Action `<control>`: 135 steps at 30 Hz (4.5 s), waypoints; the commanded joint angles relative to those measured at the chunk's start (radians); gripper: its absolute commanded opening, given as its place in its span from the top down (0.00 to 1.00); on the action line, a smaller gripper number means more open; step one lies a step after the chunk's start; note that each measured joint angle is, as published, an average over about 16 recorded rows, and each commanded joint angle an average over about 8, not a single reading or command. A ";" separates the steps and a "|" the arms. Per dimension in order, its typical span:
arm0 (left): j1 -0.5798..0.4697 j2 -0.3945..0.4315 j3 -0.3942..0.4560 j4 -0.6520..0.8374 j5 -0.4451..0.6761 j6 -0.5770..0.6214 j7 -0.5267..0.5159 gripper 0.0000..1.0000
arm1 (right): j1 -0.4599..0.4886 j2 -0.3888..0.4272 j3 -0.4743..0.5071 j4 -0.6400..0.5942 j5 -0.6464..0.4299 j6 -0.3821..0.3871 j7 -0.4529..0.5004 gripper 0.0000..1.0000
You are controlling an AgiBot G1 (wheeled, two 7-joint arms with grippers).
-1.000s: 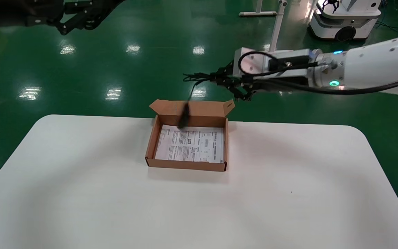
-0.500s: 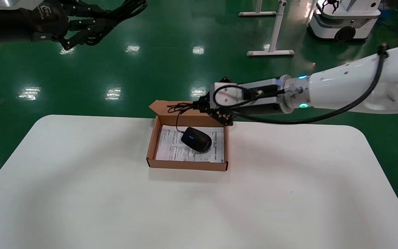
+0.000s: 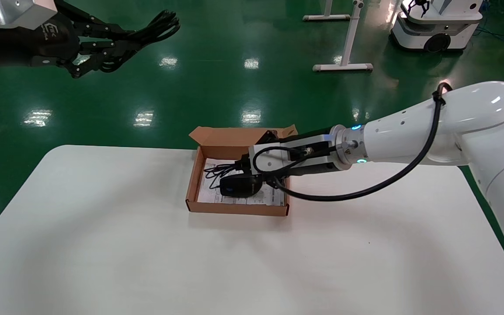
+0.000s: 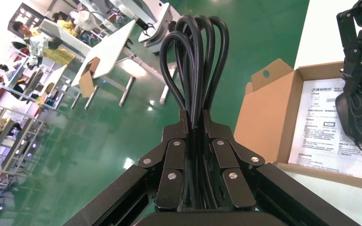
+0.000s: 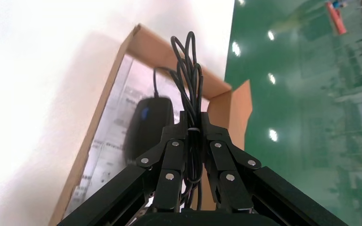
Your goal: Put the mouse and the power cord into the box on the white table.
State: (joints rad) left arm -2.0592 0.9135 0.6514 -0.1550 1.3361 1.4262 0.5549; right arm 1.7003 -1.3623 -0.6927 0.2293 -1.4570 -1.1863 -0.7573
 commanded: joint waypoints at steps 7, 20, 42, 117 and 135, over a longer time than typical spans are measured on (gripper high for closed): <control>-0.003 0.003 0.009 0.008 0.013 0.002 -0.009 1.00 | -0.012 0.002 -0.048 0.043 0.018 0.024 0.039 0.00; 0.015 0.025 0.031 0.007 0.039 0.036 -0.023 1.00 | 0.016 0.018 -0.084 0.031 0.077 0.034 0.052 0.00; 0.267 0.365 0.044 0.064 0.037 -0.094 0.111 1.00 | 0.213 0.328 -0.052 -0.158 0.110 -0.055 0.022 0.00; 0.826 -0.134 -0.269 -0.841 -0.447 -0.025 -0.530 0.00 | -0.454 0.668 0.321 0.789 0.606 -0.277 0.744 0.00; 1.002 -0.320 -0.383 -1.162 -0.624 0.081 -0.758 0.00 | -0.636 0.755 0.417 1.080 0.733 -0.311 0.949 0.00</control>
State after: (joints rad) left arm -1.0661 0.6031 0.2742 -1.2996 0.7209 1.5017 -0.1922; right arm 1.0697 -0.6098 -0.2778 1.2976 -0.7273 -1.4964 0.1874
